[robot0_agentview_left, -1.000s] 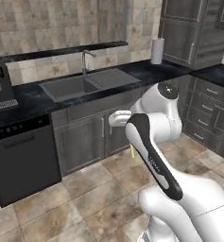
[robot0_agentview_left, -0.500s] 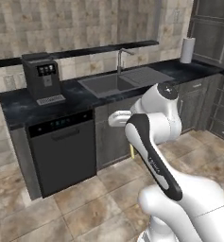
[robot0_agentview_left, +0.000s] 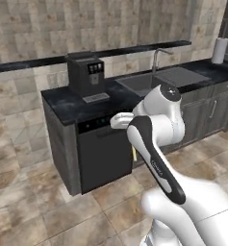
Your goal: Take a straw from the drawer in front and place it inside the glass cup on the dining counter.
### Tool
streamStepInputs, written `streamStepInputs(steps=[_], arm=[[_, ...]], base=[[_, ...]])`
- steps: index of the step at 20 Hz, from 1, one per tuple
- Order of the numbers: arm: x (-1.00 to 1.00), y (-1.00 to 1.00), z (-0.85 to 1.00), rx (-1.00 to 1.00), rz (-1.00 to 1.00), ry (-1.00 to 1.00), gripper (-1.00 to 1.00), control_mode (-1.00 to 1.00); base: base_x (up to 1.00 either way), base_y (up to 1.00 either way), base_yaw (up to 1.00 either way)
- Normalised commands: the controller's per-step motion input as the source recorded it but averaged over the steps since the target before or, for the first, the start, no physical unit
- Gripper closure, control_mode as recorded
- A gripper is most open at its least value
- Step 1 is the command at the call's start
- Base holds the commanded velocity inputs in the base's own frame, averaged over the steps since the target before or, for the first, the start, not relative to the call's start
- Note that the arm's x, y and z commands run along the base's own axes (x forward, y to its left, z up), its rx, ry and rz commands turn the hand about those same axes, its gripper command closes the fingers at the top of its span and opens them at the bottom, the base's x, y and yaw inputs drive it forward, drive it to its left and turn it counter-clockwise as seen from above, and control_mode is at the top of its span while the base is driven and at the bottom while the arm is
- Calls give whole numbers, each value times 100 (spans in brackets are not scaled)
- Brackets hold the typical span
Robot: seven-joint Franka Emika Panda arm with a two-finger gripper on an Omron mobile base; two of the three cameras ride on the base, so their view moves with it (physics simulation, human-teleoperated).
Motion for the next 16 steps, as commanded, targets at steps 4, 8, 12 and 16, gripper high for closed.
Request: streamStepInputs(steps=[4,8,12,16], arm=[[0,0,0,0,0,0,100,100],[0,0,0,0,0,0,100,100],[0,0,0,0,0,0,100,100],[0,0,0,0,0,0,100,100]], base=[[29,100,4],[50,100,1],[60,100,-7],[51,100,-30]])
